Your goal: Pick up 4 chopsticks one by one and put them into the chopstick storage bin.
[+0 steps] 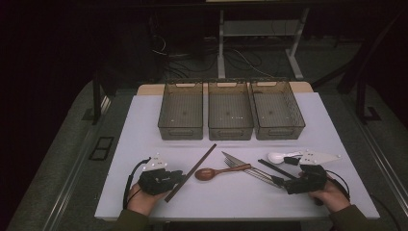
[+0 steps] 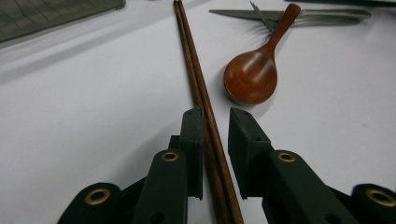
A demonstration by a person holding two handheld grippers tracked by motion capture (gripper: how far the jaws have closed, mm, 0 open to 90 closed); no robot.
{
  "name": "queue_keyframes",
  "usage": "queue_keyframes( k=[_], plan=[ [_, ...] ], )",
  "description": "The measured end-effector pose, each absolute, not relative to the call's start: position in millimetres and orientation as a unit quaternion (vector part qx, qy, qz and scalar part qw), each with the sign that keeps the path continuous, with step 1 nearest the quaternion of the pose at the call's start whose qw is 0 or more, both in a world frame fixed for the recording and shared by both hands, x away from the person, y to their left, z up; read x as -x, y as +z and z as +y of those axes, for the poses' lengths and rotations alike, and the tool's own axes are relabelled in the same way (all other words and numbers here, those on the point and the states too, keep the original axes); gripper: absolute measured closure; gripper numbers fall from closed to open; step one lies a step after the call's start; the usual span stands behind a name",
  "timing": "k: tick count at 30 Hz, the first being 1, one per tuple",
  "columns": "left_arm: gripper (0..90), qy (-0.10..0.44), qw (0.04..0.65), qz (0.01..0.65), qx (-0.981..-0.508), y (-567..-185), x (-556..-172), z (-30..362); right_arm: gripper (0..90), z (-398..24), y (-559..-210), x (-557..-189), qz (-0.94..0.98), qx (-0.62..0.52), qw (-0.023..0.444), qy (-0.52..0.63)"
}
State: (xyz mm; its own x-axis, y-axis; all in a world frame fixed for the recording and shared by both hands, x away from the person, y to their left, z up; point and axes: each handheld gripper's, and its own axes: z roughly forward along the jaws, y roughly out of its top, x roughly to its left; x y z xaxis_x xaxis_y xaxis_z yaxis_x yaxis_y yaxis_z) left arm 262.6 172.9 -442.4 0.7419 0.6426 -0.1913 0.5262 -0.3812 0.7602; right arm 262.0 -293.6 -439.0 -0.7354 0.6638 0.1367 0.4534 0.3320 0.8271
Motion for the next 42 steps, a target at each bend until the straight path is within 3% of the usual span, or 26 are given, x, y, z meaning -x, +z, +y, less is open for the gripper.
queue_keyframes(
  k=[42],
  plan=[
    [77.8, 0.098, 0.375, 0.343, -0.855, -448.5, -263.5, 162.3, 10.7, -293.9, -438.5, -261.8, 0.807, -0.346, 0.113, 0.465]
  ],
)
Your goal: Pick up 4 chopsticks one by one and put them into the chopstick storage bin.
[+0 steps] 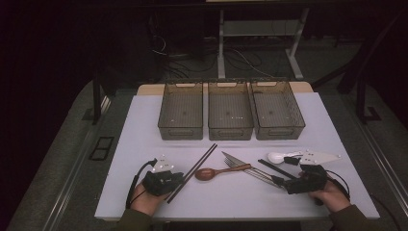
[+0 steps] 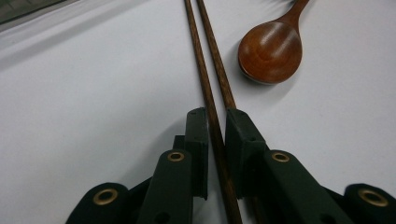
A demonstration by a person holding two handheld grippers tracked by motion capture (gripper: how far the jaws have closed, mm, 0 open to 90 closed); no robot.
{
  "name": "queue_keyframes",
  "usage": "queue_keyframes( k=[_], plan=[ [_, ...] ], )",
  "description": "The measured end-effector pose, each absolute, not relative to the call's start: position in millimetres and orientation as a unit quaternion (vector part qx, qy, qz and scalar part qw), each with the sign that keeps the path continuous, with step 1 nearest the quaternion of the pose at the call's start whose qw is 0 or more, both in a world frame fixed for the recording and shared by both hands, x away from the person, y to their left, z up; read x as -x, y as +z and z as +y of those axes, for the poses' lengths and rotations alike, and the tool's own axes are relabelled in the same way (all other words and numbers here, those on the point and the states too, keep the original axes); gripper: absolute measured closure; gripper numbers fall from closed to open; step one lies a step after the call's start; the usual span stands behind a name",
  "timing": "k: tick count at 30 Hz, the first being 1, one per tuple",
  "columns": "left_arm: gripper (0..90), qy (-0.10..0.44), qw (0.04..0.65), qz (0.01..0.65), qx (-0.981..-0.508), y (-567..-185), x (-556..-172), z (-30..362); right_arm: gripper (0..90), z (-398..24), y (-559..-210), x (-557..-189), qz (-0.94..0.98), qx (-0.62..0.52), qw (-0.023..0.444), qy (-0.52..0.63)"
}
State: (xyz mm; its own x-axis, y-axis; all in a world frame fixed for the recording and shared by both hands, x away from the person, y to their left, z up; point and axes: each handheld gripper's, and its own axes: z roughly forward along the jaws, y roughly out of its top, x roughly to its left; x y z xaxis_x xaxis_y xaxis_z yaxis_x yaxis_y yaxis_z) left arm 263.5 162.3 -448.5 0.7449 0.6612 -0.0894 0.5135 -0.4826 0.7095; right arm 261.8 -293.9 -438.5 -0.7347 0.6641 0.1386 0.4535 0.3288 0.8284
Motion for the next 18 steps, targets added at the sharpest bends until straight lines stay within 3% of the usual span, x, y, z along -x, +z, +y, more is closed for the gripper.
queue_keyframes(
  k=[18],
  plan=[
    [82.3, 0.118, 0.363, 0.364, -0.85, -448.6, -263.0, 160.9, 10.8, -293.6, -438.5, -261.7, 0.808, -0.346, 0.114, 0.464]
  ],
)
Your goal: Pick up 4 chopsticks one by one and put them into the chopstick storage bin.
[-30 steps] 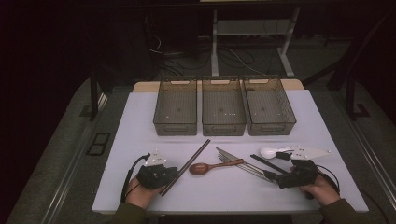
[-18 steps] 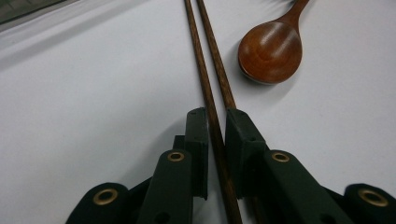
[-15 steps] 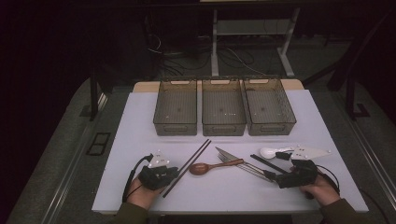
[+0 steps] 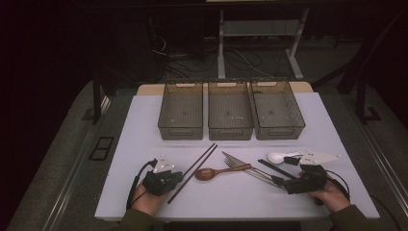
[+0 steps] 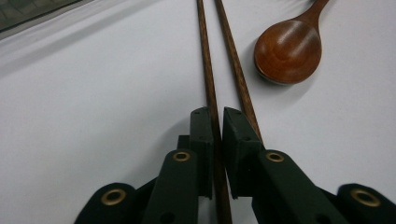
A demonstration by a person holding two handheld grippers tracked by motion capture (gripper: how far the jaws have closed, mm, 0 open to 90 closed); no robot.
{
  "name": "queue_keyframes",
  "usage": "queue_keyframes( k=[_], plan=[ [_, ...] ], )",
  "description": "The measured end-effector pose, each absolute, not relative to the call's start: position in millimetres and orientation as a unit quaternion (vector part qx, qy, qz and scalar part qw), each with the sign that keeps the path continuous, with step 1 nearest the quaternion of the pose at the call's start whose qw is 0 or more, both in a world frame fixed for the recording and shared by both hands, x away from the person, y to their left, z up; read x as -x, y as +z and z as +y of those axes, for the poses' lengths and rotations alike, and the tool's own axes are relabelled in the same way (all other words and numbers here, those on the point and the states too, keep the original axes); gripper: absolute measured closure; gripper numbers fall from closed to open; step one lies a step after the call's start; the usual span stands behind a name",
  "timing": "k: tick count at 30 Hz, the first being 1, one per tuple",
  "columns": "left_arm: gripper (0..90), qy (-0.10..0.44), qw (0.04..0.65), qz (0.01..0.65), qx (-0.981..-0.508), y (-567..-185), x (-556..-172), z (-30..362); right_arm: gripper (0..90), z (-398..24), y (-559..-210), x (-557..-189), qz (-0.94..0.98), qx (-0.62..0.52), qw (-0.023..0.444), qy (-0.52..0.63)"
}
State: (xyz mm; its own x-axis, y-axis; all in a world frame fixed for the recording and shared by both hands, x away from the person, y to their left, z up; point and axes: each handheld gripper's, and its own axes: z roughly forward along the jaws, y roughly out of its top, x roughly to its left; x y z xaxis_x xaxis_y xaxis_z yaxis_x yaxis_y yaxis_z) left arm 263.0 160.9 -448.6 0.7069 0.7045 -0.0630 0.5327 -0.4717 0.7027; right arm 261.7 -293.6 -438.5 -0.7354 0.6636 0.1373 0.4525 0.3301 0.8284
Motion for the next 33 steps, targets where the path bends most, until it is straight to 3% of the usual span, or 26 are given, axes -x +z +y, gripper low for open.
queue_keyframes(
  k=[17, 33],
  plan=[
    [84.5, 0.119, 0.365, 0.391, -0.836, -444.5, -263.9, 162.7, 10.8, -294.1, -438.3, -261.8, 0.807, -0.346, 0.113, 0.466],
    [84.5, 0.104, 0.379, 0.355, -0.848, -433.3, -265.2, 169.4, 10.8, -290.1, -440.3, -261.9, 0.806, -0.348, 0.121, 0.464]
  ],
)
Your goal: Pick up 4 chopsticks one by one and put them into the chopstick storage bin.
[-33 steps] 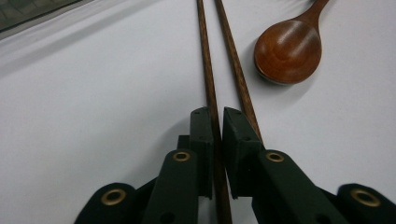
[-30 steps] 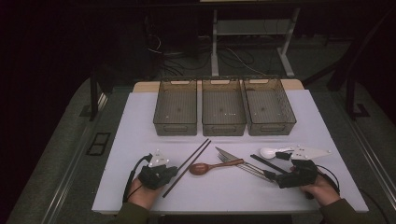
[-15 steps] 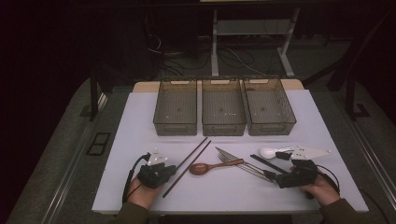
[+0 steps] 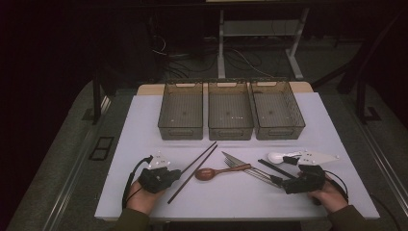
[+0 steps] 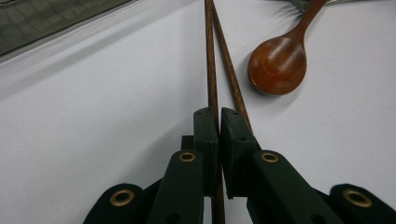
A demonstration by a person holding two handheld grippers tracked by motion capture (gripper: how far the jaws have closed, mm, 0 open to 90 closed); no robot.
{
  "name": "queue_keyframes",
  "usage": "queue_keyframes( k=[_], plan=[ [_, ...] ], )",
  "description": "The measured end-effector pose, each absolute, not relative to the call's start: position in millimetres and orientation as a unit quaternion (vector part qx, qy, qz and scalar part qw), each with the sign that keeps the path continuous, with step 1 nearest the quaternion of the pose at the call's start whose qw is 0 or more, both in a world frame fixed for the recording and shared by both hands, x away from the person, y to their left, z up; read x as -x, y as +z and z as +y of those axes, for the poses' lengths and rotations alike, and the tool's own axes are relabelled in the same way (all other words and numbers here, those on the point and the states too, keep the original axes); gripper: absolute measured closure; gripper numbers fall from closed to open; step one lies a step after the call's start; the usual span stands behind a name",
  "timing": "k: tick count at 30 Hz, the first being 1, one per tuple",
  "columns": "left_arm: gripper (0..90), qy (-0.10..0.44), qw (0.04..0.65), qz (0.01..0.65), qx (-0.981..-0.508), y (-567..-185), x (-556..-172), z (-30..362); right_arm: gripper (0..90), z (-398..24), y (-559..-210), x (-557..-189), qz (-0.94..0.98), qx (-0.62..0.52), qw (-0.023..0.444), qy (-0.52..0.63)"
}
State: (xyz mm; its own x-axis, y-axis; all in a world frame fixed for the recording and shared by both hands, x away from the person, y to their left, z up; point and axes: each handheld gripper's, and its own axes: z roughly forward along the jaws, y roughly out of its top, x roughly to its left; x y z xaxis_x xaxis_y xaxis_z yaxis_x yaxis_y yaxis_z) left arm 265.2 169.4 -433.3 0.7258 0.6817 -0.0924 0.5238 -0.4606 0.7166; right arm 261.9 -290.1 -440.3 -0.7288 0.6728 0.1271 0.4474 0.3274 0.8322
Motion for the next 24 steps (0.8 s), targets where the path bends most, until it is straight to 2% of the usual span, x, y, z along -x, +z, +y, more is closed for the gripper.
queue_keyframes(
  k=[24],
  plan=[
    [84.5, 0.106, 0.423, 0.325, -0.84, -410.2, -271.2, 169.7, 10.7, -288.8, -441.1, -261.2, 0.805, -0.35, 0.116, 0.465]
  ],
)
